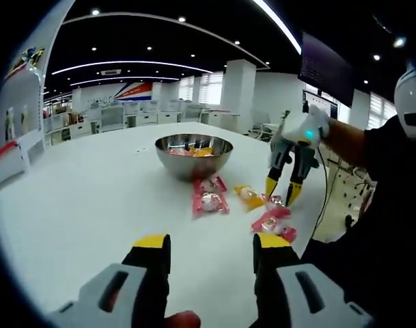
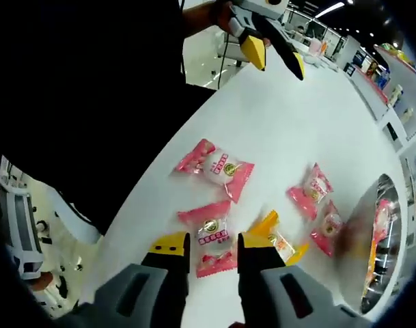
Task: Pick up the marshmallows scattered on the table and place them into the bowl on the table
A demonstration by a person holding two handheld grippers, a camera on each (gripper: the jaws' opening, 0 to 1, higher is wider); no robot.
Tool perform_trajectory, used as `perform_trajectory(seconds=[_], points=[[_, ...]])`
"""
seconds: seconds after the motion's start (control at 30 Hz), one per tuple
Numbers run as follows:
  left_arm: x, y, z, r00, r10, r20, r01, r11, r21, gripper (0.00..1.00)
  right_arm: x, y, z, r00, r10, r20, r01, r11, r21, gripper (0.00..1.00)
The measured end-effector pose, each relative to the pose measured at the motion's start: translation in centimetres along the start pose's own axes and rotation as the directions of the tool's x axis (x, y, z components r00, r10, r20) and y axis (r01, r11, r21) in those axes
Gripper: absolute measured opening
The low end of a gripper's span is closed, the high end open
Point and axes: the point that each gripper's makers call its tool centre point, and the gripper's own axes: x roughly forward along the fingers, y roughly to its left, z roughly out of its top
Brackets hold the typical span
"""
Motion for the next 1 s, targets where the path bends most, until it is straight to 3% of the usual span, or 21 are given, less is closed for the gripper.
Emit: perform_trajectory(seconds=[0.43, 1.0], points=[[0.03, 0.31, 0.55, 1.0, 0.002, 0.02, -0.002, 1.0, -0.017, 0.46, 0.91, 0.38, -0.32, 0.997, 0.078, -0.022, -0.078, 0.997, -0.001, 0.24], [-0.25, 0.32, 0.1, 1.0, 0.005, 0.019, -0.005, 1.0, -0.03, 0.46, 1.12, 0.08, -0.37, 0.999, 0.051, -0.004, -0.05, 0.998, 0.046, 0.22]])
